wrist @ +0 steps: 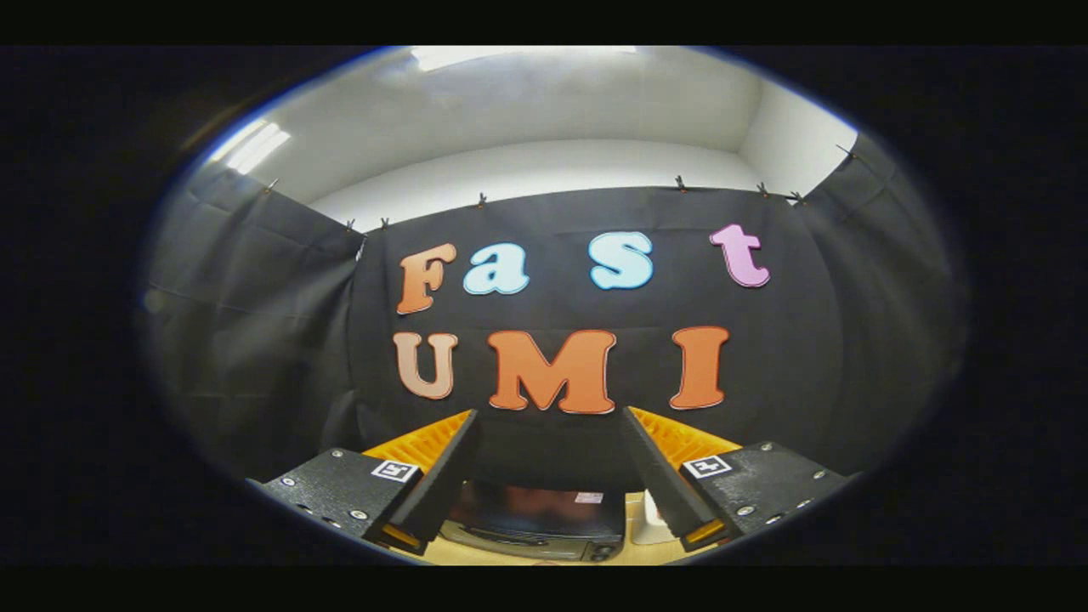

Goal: Open the toaster oven, put the food inside, and close the toaster oven door.

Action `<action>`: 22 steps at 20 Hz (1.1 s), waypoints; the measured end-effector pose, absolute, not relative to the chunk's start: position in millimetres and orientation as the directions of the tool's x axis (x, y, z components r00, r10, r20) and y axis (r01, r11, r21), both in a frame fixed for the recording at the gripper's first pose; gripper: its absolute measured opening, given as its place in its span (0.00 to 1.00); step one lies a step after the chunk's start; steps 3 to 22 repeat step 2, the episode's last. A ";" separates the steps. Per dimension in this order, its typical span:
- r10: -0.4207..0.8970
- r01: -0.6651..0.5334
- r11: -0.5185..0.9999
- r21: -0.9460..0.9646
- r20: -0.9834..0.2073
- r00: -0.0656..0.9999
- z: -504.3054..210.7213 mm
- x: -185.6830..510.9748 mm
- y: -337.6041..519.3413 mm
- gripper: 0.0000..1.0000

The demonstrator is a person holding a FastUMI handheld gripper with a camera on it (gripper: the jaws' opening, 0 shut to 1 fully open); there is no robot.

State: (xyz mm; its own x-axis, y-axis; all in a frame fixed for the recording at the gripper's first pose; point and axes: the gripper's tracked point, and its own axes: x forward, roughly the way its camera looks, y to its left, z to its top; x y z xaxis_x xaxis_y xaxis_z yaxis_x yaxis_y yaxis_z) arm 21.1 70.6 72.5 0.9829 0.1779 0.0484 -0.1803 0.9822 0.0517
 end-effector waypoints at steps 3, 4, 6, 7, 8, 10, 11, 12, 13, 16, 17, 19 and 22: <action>0.174 -0.176 0.983 0.055 0.045 0.984 70.4 21.9 69.0 0.97; 0.174 -0.176 0.983 0.055 0.045 0.984 70.4 21.9 69.0 0.97; 0.174 -0.176 0.983 0.055 0.045 0.984 70.4 21.9 69.0 0.97; 0.174 -0.176 0.983 0.055 0.045 0.984 70.4 21.9 69.0 0.97; 0.174 -0.176 0.983 0.055 0.045 0.984 70.4 21.9 69.0 0.97; 0.174 -0.176 0.983 0.055 0.045 0.984 70.4 21.9 69.0 0.97; 0.174 -0.176 0.983 0.055 0.045 0.984 70.4 21.9 69.0 0.97; 0.174 -0.176 0.983 0.055 0.045 0.984 70.4 21.9 69.0 0.97; 0.174 -0.176 0.983 0.055 0.045 0.984 70.4 21.9 69.0 0.97; 0.174 -0.176 0.983 0.055 0.045 0.984 70.4 21.9 69.0 0.97; 0.174 -0.176 0.983 0.055 0.045 0.984 70.4 21.9 69.0 0.97; 0.174 -0.176 0.983 0.055 0.045 0.984 70.4 21.9 69.0 0.97; 0.174 -0.176 0.983 0.055 0.045 0.984 70.4 21.9 69.0 0.97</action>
